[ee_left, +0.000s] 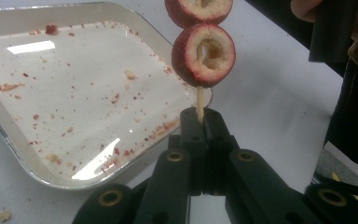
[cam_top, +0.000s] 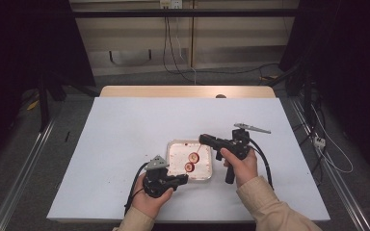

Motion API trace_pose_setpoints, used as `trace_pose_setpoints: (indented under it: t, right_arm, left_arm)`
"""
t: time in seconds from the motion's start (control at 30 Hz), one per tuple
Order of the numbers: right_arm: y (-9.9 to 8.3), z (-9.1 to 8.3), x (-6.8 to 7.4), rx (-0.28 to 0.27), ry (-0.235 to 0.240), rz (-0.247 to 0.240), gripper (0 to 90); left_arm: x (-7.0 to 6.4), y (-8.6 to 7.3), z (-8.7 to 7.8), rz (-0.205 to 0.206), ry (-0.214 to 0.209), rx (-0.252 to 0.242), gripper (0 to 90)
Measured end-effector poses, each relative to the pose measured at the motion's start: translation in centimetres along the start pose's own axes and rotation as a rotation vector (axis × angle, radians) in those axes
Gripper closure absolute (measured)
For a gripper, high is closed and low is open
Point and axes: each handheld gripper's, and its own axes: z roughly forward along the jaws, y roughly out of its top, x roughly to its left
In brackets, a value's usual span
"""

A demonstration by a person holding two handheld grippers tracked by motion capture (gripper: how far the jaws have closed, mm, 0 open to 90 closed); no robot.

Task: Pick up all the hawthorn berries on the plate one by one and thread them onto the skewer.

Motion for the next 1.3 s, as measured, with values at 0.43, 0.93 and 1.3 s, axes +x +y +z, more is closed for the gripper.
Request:
trace_pose_setpoints:
  t: [0.43, 0.93, 1.3]
  right_arm:
    - [-0.37, 0.41, 0.47, -0.011, 0.029, 0.028, 74.2]
    - [-0.25, 0.44, 0.54, -0.013, 0.036, 0.053, 74.2]
    - [-0.46, 0.61, 0.74, -0.018, 0.033, 0.037, 74.4]
  left_arm:
    - [-0.15, -0.12, -0.19, 0.013, 0.018, -0.017, 89.5]
    - [-0.11, 0.04, -0.03, 0.003, 0.004, -0.004, 89.5]
    - [-0.04, 0.11, -0.26, -0.001, 0.034, -0.03, 89.6]
